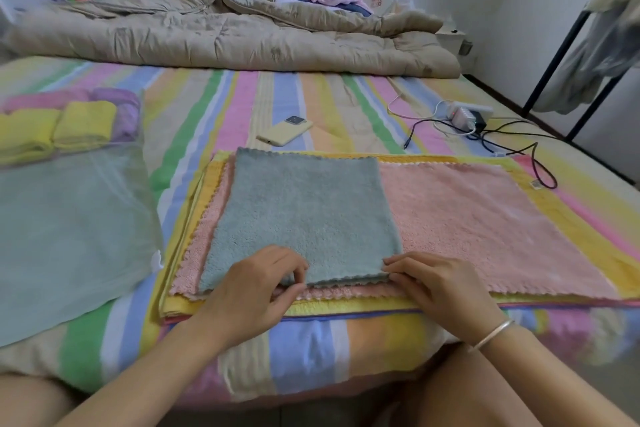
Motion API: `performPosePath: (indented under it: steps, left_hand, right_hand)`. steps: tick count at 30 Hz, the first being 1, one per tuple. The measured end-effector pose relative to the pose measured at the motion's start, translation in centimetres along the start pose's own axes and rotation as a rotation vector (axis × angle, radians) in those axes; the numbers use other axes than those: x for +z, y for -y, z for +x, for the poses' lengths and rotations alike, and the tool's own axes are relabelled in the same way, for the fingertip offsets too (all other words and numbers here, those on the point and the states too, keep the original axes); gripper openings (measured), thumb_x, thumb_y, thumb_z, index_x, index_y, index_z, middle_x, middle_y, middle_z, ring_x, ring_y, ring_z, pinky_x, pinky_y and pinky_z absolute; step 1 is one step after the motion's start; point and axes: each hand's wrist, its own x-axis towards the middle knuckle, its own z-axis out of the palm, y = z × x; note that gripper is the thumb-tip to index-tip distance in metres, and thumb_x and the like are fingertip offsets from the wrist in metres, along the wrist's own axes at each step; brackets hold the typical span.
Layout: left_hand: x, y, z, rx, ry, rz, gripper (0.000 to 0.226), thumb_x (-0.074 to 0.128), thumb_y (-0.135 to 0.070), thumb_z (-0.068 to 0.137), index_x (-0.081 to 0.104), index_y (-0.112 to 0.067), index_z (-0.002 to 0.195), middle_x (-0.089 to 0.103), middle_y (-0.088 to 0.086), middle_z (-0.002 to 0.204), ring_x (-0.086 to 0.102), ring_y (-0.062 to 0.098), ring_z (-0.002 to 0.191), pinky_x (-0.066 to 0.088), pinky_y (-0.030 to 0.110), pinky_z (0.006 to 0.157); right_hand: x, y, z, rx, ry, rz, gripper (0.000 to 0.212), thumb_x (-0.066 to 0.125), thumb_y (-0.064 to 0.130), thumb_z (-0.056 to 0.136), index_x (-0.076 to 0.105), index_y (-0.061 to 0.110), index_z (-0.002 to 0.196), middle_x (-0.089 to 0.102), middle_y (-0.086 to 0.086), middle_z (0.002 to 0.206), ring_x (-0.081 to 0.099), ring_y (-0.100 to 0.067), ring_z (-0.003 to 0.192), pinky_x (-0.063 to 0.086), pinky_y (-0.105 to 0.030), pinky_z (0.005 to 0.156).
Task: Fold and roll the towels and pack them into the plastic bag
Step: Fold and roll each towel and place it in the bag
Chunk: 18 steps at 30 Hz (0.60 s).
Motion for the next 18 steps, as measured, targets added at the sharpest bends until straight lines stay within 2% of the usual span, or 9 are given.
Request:
performPosePath:
  steps: [2,5,8,11,14,18]
  left_hand:
    - [0.1,-0.5,0.2,-0.023,-0.014,0.031,0.014,0.053,-0.042,0.089,0.055,-0.029,0.083,0.061,-0.017,0.093,0.058,0.001,0.092,0.052,0.027,0.071]
    - [0.4,-2.5,1.7,-0.075,-0.09,0.044,0.018,0.052,-0.043,0.088,0.056,-0.025,0.082,0.058,-0.014,0.083,0.057,0.007,0.079,0.048,0.024,0.065]
    - [1.7,-5.6,5.0,-0.089,-0.113,0.015,0.009,0.055,-0.029,0.086,0.057,-0.021,0.084,0.059,-0.007,0.082,0.057,0.015,0.078,0.044,0.027,0.064]
    - [3.2,-8.4,8.8,-0.242,0.013,0.064,0.011,0.052,-0.027,0.09,0.057,-0.019,0.095,0.063,0.001,0.098,0.06,0.025,0.092,0.041,0.034,0.069]
    - [4.2,-10.3,12.5,-0.437,0.244,0.234,0.029,0.05,-0.037,0.094,0.059,-0.015,0.109,0.062,0.009,0.114,0.059,0.031,0.106,0.036,0.034,0.071]
    - [5.3,-11.4,15.5,-0.552,0.428,0.33,0.056,0.052,-0.061,0.088,0.059,-0.014,0.118,0.059,0.009,0.122,0.057,0.028,0.114,0.038,0.032,0.075]
  right_hand:
    - [-0.1,0.3,0.3,0.11,-0.009,0.078,0.024,0.05,0.039,0.094,0.072,0.029,0.094,0.069,0.021,0.1,0.065,0.0,0.087,0.055,-0.027,0.065]
    - [0.0,0.0,2.0,0.464,-0.064,0.257,0.018,0.052,0.034,0.094,0.066,0.028,0.105,0.065,0.018,0.098,0.062,0.001,0.081,0.053,-0.023,0.066]
    - [0.7,-1.5,5.3,0.852,-0.024,0.57,0.025,0.05,0.028,0.097,0.057,0.02,0.12,0.065,0.005,0.102,0.064,-0.01,0.088,0.056,-0.033,0.075]
    - [1.6,-3.4,9.2,1.082,-0.022,0.917,0.026,0.044,0.02,0.1,0.054,0.011,0.123,0.061,-0.004,0.094,0.059,-0.015,0.078,0.054,-0.028,0.07]
    - [2.1,-5.5,12.4,1.244,0.003,1.139,0.024,0.056,0.023,0.094,0.06,0.011,0.115,0.062,-0.007,0.091,0.06,-0.018,0.075,0.053,-0.028,0.07]
    - [3.0,-8.6,15.2,1.265,0.071,1.252,0.034,0.07,0.024,0.084,0.062,0.009,0.114,0.065,-0.009,0.097,0.064,-0.021,0.078,0.054,-0.029,0.069]
